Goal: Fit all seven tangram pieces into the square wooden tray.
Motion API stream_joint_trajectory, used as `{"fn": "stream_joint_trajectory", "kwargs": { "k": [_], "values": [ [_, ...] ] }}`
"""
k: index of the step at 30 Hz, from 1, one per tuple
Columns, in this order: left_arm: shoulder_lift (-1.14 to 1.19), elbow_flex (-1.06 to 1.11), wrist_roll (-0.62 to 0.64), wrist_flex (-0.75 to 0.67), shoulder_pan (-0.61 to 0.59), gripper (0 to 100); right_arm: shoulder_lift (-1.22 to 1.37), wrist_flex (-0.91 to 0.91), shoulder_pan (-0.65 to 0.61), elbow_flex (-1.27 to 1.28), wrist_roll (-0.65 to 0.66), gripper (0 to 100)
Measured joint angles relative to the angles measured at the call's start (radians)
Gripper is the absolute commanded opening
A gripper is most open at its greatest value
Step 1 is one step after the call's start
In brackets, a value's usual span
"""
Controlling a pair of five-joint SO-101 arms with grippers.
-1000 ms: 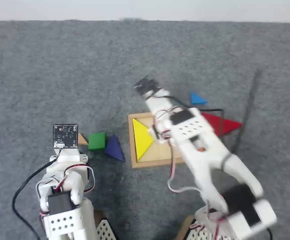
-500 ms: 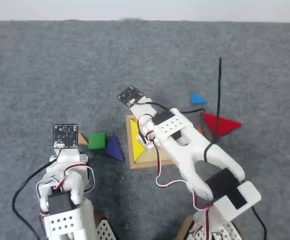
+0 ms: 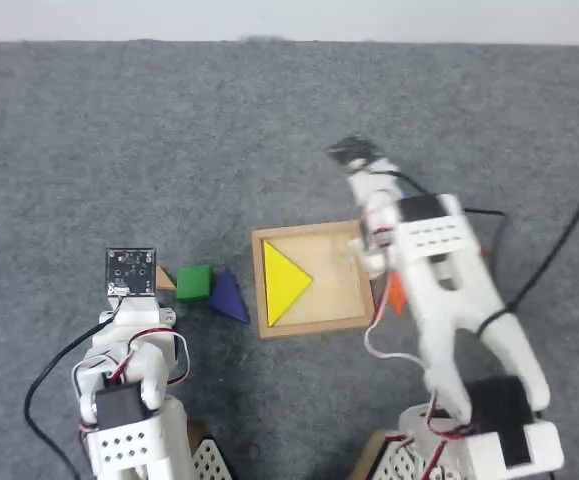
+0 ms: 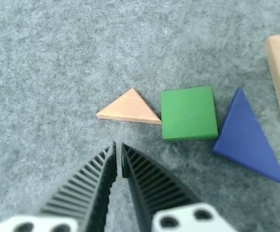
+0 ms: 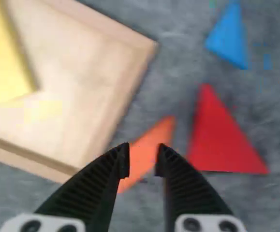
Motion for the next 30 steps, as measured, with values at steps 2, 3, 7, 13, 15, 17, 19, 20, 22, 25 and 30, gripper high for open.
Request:
{"fn": "stream_joint_trajectory", "kwargs": {
  "k": [2, 3, 7, 13, 15, 17, 19, 20, 22, 25, 30],
  "values": [
    [0.0, 0.0, 0.0, 0.0, 0.0, 2, 0.029, 0.005, 0.063, -0.04, 0.077, 26.0],
    [0.0, 0.0, 0.0, 0.0, 0.0, 2, 0.055, 0.005, 0.081, -0.063, 0.12, 26.6],
    [0.0, 0.0, 0.0, 0.0, 0.0, 2, 0.187, 0.008, 0.112, -0.141, 0.302, 26.6],
    [0.0, 0.0, 0.0, 0.0, 0.0, 2, 0.356, 0.069, 0.153, -0.192, 0.612, 27.0],
    [0.0, 0.0, 0.0, 0.0, 0.0, 2, 0.385, 0.069, 0.183, -0.193, 0.681, 29.4],
    [0.0, 0.0, 0.0, 0.0, 0.0, 2, 0.4, 0.069, 0.216, -0.206, 0.735, 31.9],
    [0.0, 0.0, 0.0, 0.0, 0.0, 2, 0.414, 0.058, 0.25, -0.215, 0.763, 33.3],
    [0.0, 0.0, 0.0, 0.0, 0.0, 2, 0.422, 0.051, 0.267, -0.216, 0.775, 33.5],
    [0.0, 0.0, 0.0, 0.0, 0.0, 2, 0.437, 0.032, 0.29, -0.216, 0.798, 33.5],
    [0.0, 0.0, 0.0, 0.0, 0.0, 2, 0.473, 0.023, 0.31, -0.215, 0.827, 33.6],
    [0.0, 0.0, 0.0, 0.0, 0.0, 2, 0.5, -0.005, 0.311, -0.232, 0.844, 33.2]
  ]
}}
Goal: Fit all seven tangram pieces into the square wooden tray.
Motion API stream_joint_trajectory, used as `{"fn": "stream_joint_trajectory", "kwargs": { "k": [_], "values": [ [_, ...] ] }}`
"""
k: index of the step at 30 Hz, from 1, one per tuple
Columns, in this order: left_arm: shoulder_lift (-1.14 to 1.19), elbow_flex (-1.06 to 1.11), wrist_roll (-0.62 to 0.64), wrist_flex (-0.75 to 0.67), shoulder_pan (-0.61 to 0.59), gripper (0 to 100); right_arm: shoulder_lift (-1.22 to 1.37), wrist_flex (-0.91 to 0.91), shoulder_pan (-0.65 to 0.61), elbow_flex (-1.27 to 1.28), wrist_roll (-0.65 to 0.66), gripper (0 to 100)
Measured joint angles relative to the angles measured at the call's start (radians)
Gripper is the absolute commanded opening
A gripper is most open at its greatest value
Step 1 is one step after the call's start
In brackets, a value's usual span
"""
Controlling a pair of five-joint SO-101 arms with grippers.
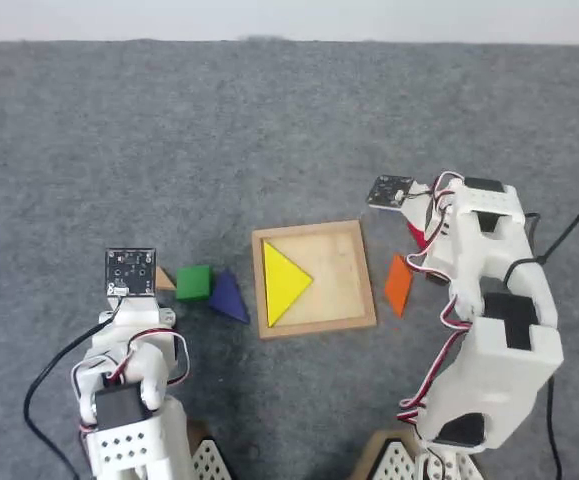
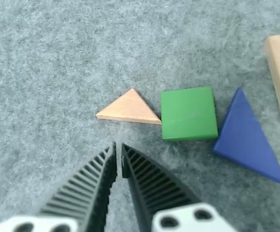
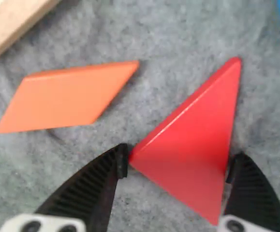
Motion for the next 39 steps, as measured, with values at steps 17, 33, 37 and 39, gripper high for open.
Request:
{"fn": "stream_joint_trajectory", "kwargs": {
  "k": [17, 33, 37, 39],
  "values": [
    [0.0, 0.0, 0.0, 0.0, 0.0, 2, 0.077, 0.038, 0.003, -0.149, -0.032, 2.4],
    [0.0, 0.0, 0.0, 0.0, 0.0, 2, -0.282, 0.236, -0.1, -0.14, -0.279, 18.1],
    [0.0, 0.0, 0.0, 0.0, 0.0, 2, -0.29, 0.212, -0.216, -0.097, -0.466, 32.2],
    [0.0, 0.0, 0.0, 0.0, 0.0, 2, -0.264, 0.15, -0.282, -0.068, -0.566, 34.8]
  ]
}}
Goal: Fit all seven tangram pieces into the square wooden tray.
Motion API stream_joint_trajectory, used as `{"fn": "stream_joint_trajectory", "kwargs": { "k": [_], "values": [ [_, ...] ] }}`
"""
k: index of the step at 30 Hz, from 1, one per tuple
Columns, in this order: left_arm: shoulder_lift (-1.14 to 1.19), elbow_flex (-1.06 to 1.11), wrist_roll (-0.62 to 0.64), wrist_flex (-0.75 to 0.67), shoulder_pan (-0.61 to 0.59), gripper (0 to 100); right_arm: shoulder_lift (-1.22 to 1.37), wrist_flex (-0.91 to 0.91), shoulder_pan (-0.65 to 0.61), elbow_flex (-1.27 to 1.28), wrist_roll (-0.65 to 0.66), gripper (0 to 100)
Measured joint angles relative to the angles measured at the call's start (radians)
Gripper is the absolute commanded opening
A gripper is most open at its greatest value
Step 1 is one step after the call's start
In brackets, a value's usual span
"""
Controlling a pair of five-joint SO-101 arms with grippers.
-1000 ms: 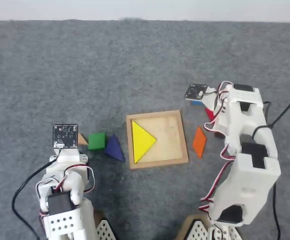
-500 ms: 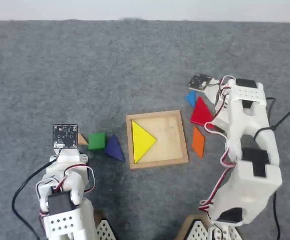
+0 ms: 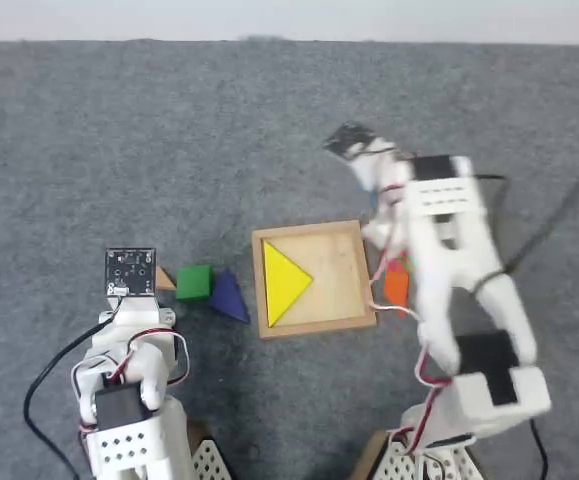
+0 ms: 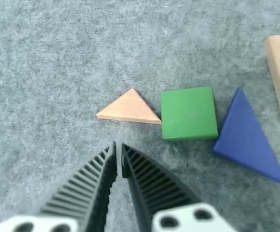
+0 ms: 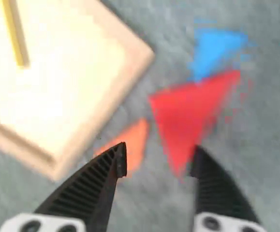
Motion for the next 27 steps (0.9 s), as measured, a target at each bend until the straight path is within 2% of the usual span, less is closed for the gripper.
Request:
{"fn": "stream_joint_trajectory", "kwargs": {
  "k": [2, 6, 18, 27],
  "values": [
    [0.0, 0.0, 0.0, 0.0, 0.0, 2, 0.054, -0.069, -0.049, 0.009, -0.094, 34.6],
    [0.0, 0.0, 0.0, 0.0, 0.0, 2, 0.153, -0.18, -0.031, 0.011, -0.221, 35.0],
    [0.0, 0.0, 0.0, 0.0, 0.0, 2, 0.298, -0.265, 0.0, 0.009, -0.365, 34.7],
    [0.0, 0.0, 0.0, 0.0, 0.0, 2, 0.365, -0.204, 0.011, -0.078, -0.466, 34.7]
  ]
}}
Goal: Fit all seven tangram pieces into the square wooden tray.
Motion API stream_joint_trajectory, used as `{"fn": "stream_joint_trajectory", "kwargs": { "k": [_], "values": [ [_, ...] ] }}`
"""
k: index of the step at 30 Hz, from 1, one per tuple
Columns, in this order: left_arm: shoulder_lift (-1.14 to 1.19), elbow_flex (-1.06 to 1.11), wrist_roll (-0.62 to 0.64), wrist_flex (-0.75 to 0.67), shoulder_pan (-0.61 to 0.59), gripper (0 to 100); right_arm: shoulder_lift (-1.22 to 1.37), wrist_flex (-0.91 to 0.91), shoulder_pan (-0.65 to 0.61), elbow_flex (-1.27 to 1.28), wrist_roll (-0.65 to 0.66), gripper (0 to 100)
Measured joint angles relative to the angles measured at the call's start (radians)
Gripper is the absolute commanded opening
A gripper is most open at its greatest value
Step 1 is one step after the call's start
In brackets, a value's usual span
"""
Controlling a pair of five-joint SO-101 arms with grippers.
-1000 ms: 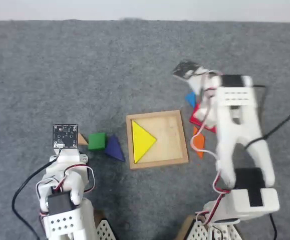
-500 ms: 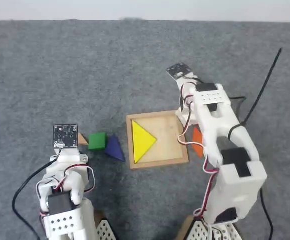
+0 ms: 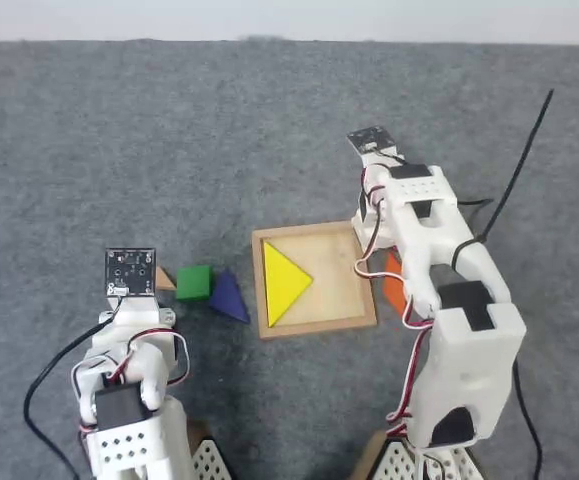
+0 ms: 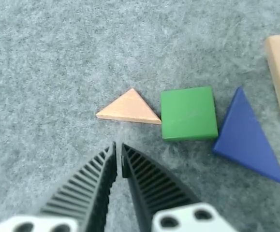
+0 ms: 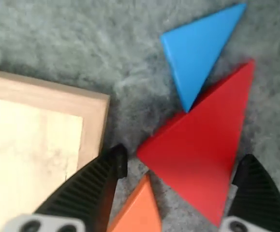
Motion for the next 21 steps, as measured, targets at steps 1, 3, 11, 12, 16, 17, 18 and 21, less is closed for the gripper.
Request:
{"fn": "stream_joint_trajectory", "kwargs": {
  "k": [1, 3, 11, 12, 16, 17, 18, 21],
  "values": [
    [0.0, 0.0, 0.0, 0.0, 0.0, 2, 0.005, 0.009, 0.0, -0.006, -0.003, 34.7],
    [0.0, 0.0, 0.0, 0.0, 0.0, 2, 0.012, 0.02, 0.0, -0.018, -0.008, 34.7],
    [0.0, 0.0, 0.0, 0.0, 0.0, 2, 0.014, 0.029, 0.005, -0.021, -0.06, 22.3],
    [0.0, 0.0, 0.0, 0.0, 0.0, 2, 0.014, 0.029, 0.008, -0.021, -0.063, 21.4],
    [0.0, 0.0, 0.0, 0.0, 0.0, 2, 0.012, 0.029, 0.017, -0.026, -0.071, 21.0],
    [0.0, 0.0, 0.0, 0.0, 0.0, 2, 0.012, 0.029, 0.021, -0.026, -0.071, 21.0],
    [0.0, 0.0, 0.0, 0.0, 0.0, 2, 0.012, 0.029, 0.021, -0.028, -0.071, 21.0],
    [0.0, 0.0, 0.0, 0.0, 0.0, 2, 0.012, 0.035, 0.028, -0.034, -0.071, 21.0]
  ]
}}
